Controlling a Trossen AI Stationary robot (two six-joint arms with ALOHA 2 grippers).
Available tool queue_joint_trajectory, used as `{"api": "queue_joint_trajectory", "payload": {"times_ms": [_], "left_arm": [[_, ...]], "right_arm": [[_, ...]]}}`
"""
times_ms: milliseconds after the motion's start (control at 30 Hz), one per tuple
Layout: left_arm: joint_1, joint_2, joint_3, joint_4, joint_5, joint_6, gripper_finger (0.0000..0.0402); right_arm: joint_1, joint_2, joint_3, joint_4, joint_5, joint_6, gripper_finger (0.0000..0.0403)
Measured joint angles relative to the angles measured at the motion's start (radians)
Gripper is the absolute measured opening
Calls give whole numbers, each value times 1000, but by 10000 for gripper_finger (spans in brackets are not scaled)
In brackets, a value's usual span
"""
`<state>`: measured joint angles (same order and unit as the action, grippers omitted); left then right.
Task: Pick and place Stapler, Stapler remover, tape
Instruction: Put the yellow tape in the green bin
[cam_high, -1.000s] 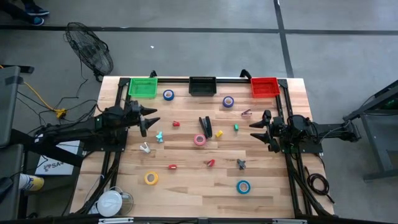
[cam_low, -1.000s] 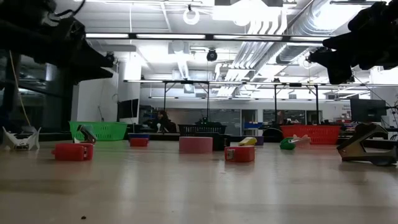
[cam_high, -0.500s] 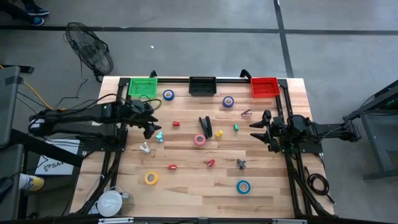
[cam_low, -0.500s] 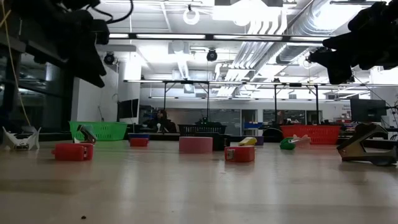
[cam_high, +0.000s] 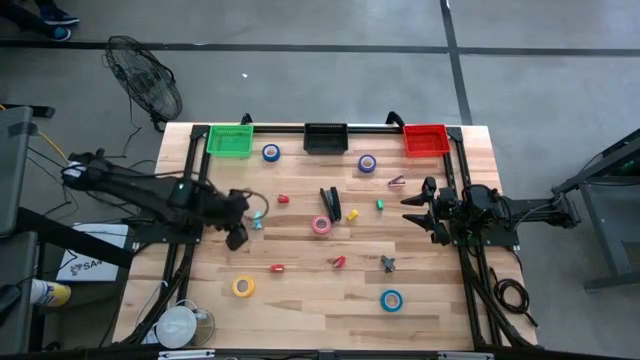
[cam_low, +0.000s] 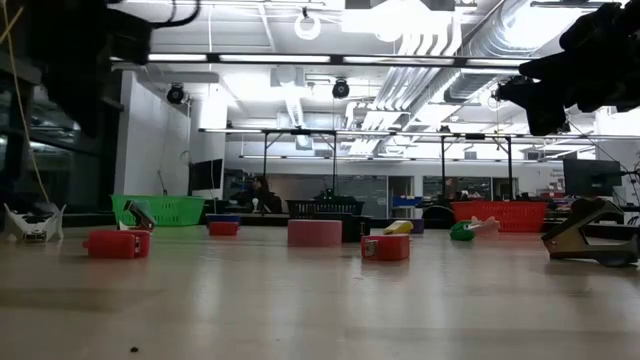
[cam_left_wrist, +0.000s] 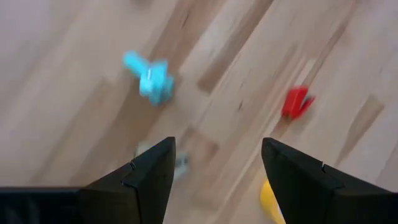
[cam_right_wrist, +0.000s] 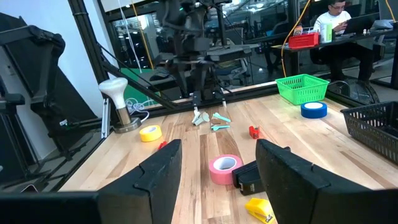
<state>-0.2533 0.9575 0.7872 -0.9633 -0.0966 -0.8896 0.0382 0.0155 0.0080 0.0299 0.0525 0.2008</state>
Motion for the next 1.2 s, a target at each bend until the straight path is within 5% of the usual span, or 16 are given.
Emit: {"api": "queue_joint_trajectory", "payload": {"times_ms": [300,600,1200], "left_arm": [[-254,76,0,-23,-76,-405,234],[-392,256,0,70,-38,-647,234],[-432,450,0,261,121,-687,234]], "right_arm": [[0,0,0,0,0,0,197],[0,1,0,1,0,0,197],[0,4,0,3,0,0,197]]}}
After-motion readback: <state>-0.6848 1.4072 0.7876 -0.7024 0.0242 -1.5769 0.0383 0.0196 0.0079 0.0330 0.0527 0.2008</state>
